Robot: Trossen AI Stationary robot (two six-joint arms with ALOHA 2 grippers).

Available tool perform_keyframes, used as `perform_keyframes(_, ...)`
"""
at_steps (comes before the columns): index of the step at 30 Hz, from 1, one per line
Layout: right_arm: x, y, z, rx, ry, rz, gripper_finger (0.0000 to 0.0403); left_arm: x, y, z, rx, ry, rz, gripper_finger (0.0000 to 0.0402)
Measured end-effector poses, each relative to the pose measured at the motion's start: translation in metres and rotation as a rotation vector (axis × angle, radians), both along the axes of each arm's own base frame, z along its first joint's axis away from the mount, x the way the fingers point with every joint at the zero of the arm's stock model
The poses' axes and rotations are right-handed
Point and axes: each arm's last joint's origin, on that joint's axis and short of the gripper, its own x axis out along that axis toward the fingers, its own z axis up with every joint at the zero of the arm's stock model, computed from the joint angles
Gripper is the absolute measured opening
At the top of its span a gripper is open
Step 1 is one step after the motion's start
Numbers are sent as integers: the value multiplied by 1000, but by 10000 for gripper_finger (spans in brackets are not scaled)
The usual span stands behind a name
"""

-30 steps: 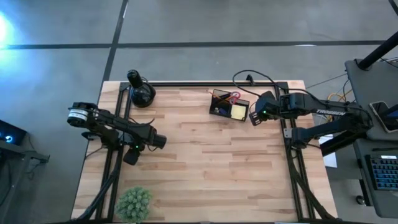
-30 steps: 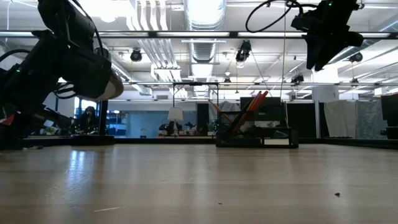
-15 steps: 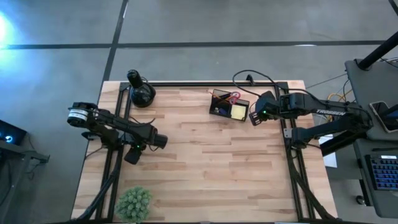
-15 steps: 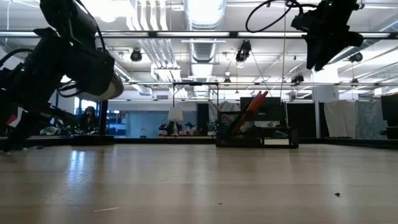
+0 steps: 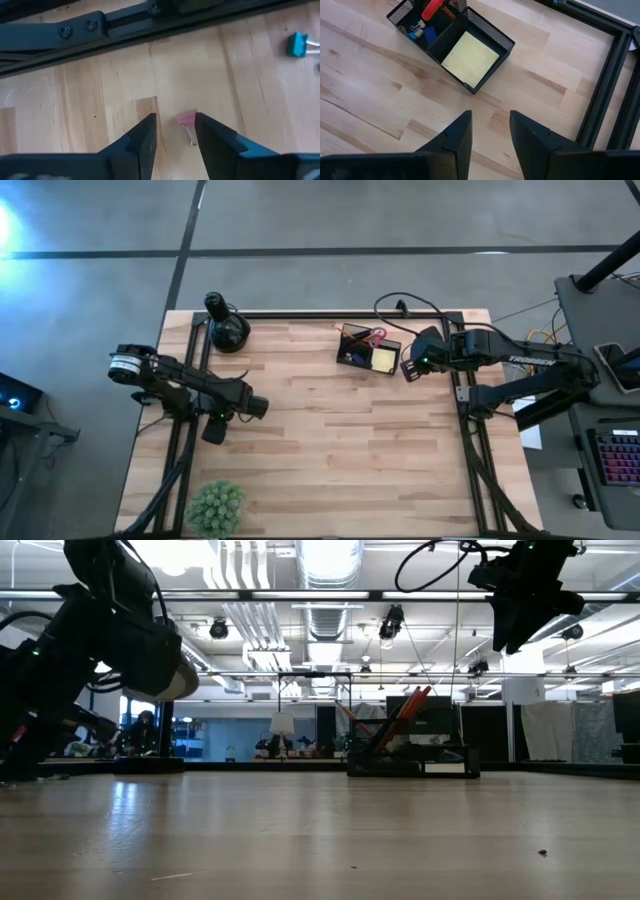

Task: Pick and place office supplies into organizer
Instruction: Put the pink binder clip into the desk organizer

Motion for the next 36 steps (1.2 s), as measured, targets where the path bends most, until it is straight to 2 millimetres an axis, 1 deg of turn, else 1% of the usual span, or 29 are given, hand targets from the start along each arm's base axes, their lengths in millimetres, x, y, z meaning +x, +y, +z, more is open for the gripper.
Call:
perform_keyframes(5, 0, 0, 0, 0, 0, -1, 123, 0, 0, -1, 10, 2, 27, 121)
perform_keyframes(9, 0, 0, 0, 0, 0, 0, 123, -1, 0, -2, 35, 6, 93, 121)
perform_keyframes(16, 0, 0, 0, 0, 0, 0, 123, -2, 1, -4, 51, 18, 148, 121)
perform_keyframes(30, 0, 0, 0, 0, 0, 0, 123, 2, 5, -2, 38, -9, 146, 121)
perform_keyframes(33, 0, 0, 0, 0, 0, 0, 123, 2, 5, -2, 28, -9, 139, 131)
perform_keyframes(36, 0, 0, 0, 0, 0, 0, 123, 2, 6, -2, 35, -6, 160, 154)
